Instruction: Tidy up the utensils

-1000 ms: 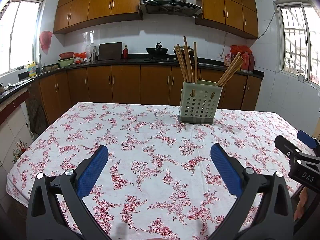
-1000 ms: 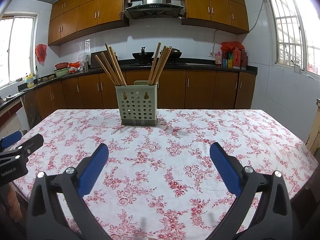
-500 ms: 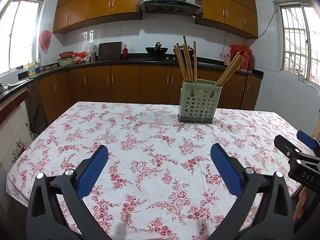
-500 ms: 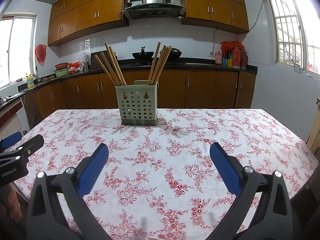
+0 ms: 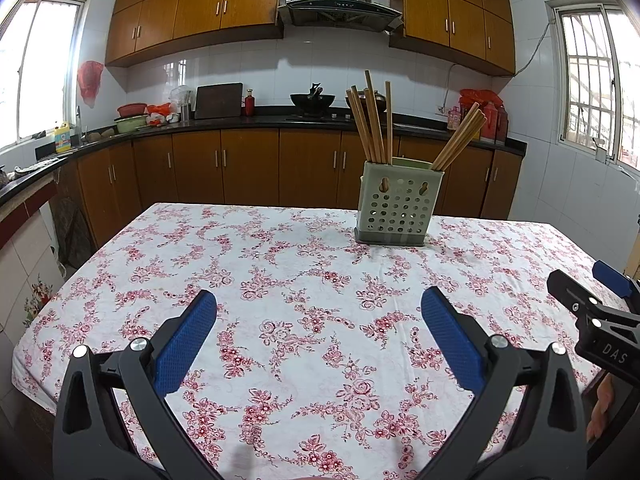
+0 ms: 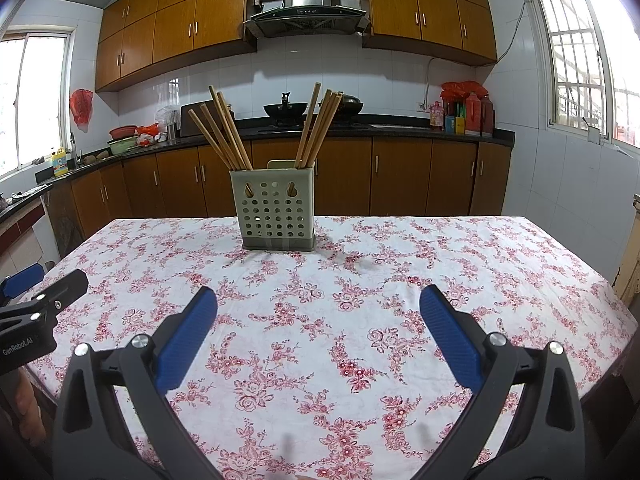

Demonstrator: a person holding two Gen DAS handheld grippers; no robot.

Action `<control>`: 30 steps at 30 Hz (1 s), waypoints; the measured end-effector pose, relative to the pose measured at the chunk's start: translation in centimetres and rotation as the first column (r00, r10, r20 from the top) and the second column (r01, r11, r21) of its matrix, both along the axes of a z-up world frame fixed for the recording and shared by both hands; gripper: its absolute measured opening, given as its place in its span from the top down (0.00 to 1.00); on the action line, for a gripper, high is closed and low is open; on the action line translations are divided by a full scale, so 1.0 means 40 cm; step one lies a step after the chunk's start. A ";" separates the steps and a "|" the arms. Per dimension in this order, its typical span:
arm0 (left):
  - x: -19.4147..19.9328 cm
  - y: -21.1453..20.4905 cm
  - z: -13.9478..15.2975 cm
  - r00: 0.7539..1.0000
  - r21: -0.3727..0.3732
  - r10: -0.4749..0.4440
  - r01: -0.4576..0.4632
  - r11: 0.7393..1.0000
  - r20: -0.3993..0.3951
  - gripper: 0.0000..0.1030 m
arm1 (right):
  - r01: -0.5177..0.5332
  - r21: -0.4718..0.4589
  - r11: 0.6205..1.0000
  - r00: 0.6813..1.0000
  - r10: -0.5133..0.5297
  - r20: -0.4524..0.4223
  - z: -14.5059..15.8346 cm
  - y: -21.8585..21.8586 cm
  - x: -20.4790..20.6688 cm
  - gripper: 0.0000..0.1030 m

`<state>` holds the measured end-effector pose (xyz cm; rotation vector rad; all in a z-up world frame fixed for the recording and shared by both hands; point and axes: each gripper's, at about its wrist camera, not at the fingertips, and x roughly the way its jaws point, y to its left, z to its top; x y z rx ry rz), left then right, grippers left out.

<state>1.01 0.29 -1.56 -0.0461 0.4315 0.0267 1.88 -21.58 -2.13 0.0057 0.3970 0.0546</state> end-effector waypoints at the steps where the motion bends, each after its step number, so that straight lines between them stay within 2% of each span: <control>1: 0.000 -0.001 0.000 1.000 0.000 0.000 0.000 1.000 0.000 0.02 | 0.000 0.000 1.000 1.000 0.000 0.000 0.000 0.000 0.000 0.04; 30: -0.001 -0.001 0.000 1.000 -0.001 -0.002 0.002 1.000 0.000 0.02 | 0.001 0.002 1.000 1.000 -0.001 -0.002 -0.002 0.008 -0.001 0.04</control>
